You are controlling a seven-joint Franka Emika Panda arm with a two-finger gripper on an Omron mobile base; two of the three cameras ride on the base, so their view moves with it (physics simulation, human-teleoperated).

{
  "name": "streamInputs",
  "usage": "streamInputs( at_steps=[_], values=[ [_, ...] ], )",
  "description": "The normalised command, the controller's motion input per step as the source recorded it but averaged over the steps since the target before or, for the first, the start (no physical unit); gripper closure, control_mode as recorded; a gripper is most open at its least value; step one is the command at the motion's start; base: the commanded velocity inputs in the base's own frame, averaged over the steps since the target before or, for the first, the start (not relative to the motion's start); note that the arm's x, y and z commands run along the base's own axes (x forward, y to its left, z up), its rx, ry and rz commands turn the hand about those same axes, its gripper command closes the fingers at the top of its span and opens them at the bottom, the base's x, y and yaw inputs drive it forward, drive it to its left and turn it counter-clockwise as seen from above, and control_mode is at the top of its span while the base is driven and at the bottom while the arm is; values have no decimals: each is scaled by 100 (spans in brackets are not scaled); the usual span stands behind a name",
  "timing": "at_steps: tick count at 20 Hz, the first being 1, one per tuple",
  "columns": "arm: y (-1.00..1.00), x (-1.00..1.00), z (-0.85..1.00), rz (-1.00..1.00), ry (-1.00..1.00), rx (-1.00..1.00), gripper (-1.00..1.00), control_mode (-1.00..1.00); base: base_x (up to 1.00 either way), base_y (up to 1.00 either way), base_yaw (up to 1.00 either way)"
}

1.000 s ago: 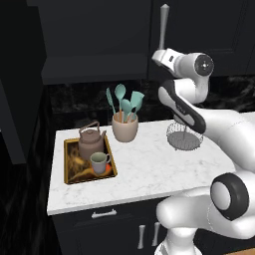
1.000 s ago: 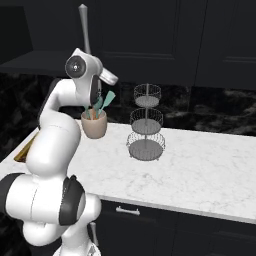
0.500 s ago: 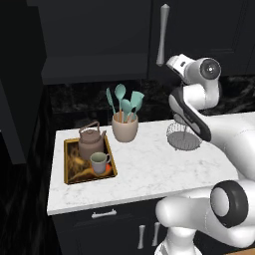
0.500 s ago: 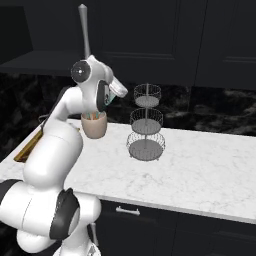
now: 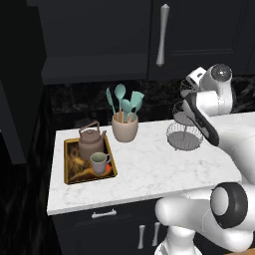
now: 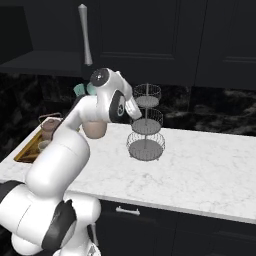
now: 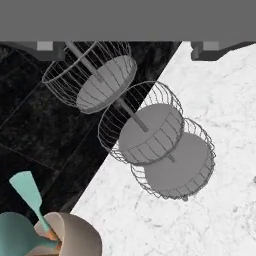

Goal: Pick the kettle from the counter and place it on the tray. Then pick the mug from the cabinet and place it on the tray. Then close the cabinet doors.

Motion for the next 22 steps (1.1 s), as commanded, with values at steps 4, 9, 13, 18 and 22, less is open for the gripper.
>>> streamInputs(
  at_steps=[4,9,13,18,22],
  values=[
    [-37,-57,0,-17,4,10,-100,-100,0,0,0],
    [-1,-80,32,-9,0,3,-100,-100,0,0,0],
    [0,-87,1,-3,0,0,-100,-100,0,0,0],
    [15,-69,-10,-1,2,-1,-100,-100,0,0,0],
    [33,-12,-24,8,13,-7,-100,-100,0,0,0]
  ],
)
